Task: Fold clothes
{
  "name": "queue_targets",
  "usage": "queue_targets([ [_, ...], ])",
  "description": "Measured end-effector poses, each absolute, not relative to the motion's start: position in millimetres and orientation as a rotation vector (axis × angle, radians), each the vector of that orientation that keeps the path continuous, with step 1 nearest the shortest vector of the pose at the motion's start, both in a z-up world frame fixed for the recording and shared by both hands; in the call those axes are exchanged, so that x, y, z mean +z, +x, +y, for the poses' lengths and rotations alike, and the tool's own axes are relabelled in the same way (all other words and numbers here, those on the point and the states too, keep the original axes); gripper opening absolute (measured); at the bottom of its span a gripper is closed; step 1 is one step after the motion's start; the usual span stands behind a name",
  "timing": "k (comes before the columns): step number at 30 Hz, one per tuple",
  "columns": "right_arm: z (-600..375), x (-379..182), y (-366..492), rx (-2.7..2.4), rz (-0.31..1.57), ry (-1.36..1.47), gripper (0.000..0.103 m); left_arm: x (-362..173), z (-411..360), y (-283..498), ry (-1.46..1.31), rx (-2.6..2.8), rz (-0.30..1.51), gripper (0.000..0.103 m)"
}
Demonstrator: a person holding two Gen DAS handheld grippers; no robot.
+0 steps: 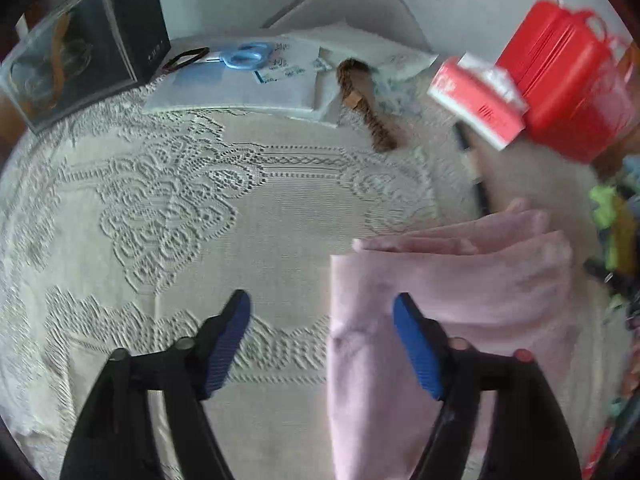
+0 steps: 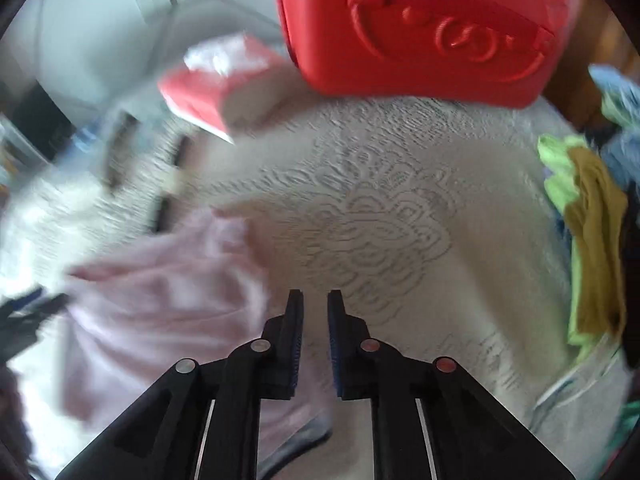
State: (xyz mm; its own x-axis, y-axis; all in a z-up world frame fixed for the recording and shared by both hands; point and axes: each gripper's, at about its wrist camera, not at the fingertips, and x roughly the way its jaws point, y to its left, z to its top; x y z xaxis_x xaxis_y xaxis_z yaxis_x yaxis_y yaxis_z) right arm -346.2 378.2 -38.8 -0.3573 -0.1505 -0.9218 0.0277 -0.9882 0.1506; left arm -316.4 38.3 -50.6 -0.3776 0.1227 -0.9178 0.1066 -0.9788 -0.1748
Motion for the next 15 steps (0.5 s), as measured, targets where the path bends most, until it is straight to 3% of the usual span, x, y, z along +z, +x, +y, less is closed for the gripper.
queue_targets([
  [1,381.9,-33.7,-335.1,-2.459,-0.255,1.696,0.021,-47.1,34.4,-306.6,-1.722,2.554,-0.383,0.102],
  [2,385.2,-31.1,-322.3,-2.424,-0.321,1.696,0.022,-47.2,33.6,-300.2,-1.711,2.542,-0.409,0.103],
  [8,391.2,-53.2,-262.8,-2.318,-0.528,1.784,0.028,-63.6,47.7,-276.9,-1.756,2.574,-0.375,0.103],
  [12,387.8,-69.9,-247.8,-2.315,-0.527,1.821,0.029,-78.3,58.8,-283.6,-1.763,2.589,-0.353,0.103],
  [15,383.2,-77.9,-251.4,-2.341,-0.537,1.821,0.037,-86.5,72.2,-288.2,-1.761,2.591,-0.266,0.103],
])
